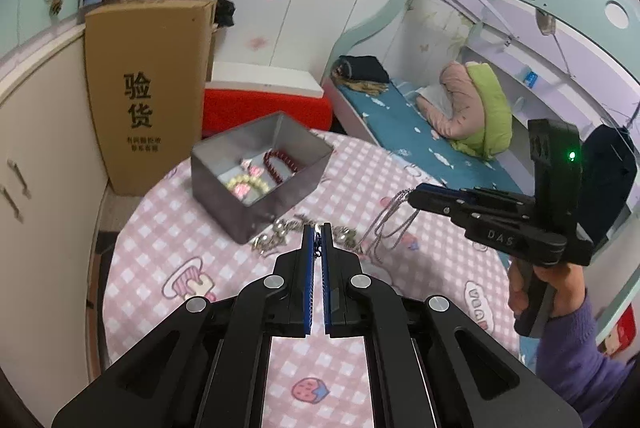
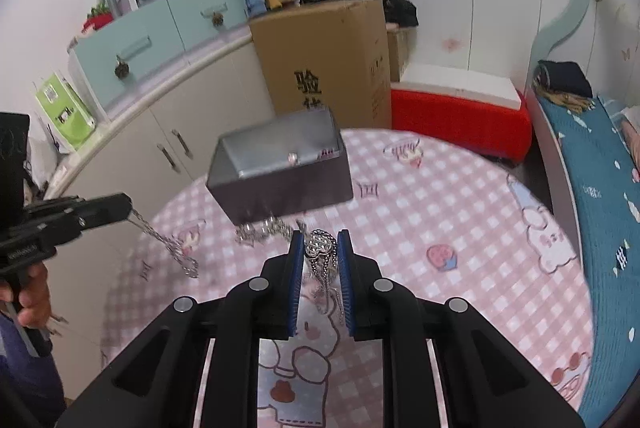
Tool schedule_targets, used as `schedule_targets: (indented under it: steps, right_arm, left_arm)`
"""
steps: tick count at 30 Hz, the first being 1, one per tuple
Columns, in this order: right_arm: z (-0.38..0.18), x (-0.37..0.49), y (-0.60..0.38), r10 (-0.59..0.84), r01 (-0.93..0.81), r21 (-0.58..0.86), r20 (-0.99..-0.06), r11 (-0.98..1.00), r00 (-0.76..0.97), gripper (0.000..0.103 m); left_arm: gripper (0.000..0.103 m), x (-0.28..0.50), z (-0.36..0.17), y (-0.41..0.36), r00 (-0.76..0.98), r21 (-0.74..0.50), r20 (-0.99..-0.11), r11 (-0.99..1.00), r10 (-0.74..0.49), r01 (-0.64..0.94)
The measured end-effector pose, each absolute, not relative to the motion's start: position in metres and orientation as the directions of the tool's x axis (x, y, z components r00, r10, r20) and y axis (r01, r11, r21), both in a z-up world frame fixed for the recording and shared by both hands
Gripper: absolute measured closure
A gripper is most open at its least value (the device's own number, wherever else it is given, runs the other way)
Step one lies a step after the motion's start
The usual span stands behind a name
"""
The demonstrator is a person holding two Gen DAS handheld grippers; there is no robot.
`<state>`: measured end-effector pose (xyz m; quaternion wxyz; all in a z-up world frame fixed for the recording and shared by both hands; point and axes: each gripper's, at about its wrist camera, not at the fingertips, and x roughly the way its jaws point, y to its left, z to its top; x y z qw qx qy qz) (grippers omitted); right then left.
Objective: Organize jewelry
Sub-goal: 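Carry the silver necklace into the grey box with both tools and open them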
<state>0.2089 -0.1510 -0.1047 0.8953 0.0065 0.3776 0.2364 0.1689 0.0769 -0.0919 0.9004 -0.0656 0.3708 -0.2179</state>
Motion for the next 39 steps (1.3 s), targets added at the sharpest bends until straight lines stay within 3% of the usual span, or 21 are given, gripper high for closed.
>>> schedule_targets:
  steps: [17,28,33,39]
  right_arm:
    - [-0.014,0.204,-0.152,0.479,-0.453,0.196,-0.563,0.869,0.674,0.086]
    - [0.03,0.253,-0.1,0.495,-0.5,0.161,-0.565,0.851,0.66,0.086]
    - [0.019,0.279,-0.075,0.498,-0.511,0.168,-0.601,0.843,0.625,0.086]
    - [-0.04,0.314,-0.049,0.469,-0.49,0.194,-0.702,0.85,0.536,0.086]
  left_arm:
    - [0.099,0.192,-0.031,0.058,0.654,-0.244,-0.59,0.877,-0.473,0.415]
    - [0.099,0.257,0.016,0.058,0.687,-0.186,-0.597,0.905,-0.414,0.383]
    - [0.099,0.29,-0.002,0.062,0.671,-0.164,-0.646,0.924,-0.365,0.345]
    - [0.099,0.321,-0.068,0.062,0.608,-0.121,-0.743,0.949,-0.28,0.29]
